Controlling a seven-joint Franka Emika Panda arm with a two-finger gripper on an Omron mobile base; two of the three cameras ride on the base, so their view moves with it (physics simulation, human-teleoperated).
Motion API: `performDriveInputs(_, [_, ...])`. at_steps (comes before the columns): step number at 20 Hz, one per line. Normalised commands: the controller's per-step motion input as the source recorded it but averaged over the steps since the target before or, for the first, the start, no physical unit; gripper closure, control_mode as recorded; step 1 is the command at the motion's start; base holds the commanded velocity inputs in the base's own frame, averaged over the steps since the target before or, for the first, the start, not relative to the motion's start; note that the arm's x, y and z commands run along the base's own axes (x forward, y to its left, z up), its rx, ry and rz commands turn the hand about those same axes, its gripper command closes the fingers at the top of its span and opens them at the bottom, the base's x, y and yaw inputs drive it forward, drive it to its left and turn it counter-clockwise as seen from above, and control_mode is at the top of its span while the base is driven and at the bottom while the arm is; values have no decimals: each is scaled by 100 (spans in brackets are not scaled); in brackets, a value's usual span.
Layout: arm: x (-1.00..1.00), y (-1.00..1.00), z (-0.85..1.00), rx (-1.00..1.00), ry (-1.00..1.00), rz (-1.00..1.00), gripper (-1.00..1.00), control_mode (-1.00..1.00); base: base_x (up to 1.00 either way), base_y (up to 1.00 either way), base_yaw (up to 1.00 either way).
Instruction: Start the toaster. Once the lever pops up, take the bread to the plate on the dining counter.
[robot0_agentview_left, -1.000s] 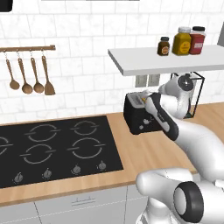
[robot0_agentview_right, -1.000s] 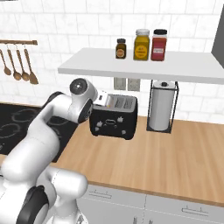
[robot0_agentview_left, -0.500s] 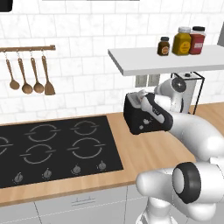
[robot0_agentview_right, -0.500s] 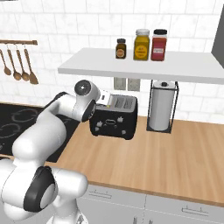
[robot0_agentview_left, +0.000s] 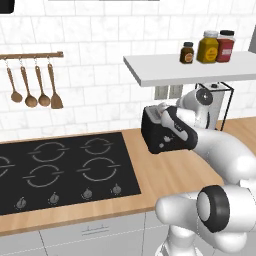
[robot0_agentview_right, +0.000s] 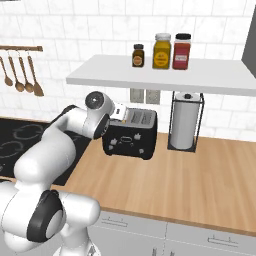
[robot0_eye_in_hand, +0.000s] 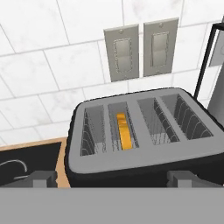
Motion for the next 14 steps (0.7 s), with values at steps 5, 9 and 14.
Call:
performDriveInputs(5, [0, 0, 0, 0, 0, 0, -100, -100, 0, 0, 0])
performDriveInputs(9, [0, 0, 0, 0, 0, 0, -100, -100, 0, 0, 0])
performDriveInputs(14, [0, 0, 0, 0, 0, 0, -100, -100, 0, 0, 0])
